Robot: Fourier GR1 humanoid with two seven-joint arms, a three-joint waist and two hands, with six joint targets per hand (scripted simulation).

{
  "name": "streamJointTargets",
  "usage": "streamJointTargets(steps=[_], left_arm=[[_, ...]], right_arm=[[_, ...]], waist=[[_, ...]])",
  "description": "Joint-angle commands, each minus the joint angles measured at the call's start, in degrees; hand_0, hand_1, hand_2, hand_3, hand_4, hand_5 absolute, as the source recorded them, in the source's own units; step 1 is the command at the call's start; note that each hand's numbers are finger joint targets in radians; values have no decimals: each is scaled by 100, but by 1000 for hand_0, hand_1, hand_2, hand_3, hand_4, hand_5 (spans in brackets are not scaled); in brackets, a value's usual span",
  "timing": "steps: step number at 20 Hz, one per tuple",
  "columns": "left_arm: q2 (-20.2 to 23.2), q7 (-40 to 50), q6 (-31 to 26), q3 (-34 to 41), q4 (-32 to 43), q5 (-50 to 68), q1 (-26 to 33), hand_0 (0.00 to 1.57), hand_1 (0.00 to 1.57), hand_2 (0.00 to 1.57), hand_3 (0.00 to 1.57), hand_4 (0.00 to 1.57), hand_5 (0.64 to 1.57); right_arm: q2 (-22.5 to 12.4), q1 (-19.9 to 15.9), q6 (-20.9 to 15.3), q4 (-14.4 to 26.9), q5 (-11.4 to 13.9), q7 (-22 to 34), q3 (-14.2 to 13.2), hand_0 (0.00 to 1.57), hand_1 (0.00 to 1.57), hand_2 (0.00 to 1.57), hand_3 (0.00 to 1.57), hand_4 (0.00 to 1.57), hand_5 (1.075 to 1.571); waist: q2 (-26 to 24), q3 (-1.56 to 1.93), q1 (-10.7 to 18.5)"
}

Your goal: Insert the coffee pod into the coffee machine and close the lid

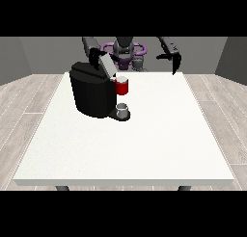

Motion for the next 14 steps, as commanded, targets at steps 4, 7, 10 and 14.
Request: streamJointTargets(steps=[4,7,10,14], left_arm=[[144,-53,65,32,183,-27,-285,0,0,0,0,367,1571],[-24,85,125,-74,39,29,-259,0,0,0,0,396,1571],[158,-12,32,102,258,123,-454,0,0,0,0,355,1571],[96,-278,73,70,515,68,-314,0,0,0,0,361,1571]], right_arm=[[150,-378,-68,339,42,-109,69,0,0,0,0,243,1571],[49,-445,-41,518,-27,-169,-75,0,0,0,0,385,1571],[184,-567,-5,380,35,42,105,0,0,0,0,427,1571],[255,-656,-74,401,320,19,379,0,0,0,0,454,1571]], waist=[[283,21,-47],[278,23,55],[387,21,30],[372,20,63]])
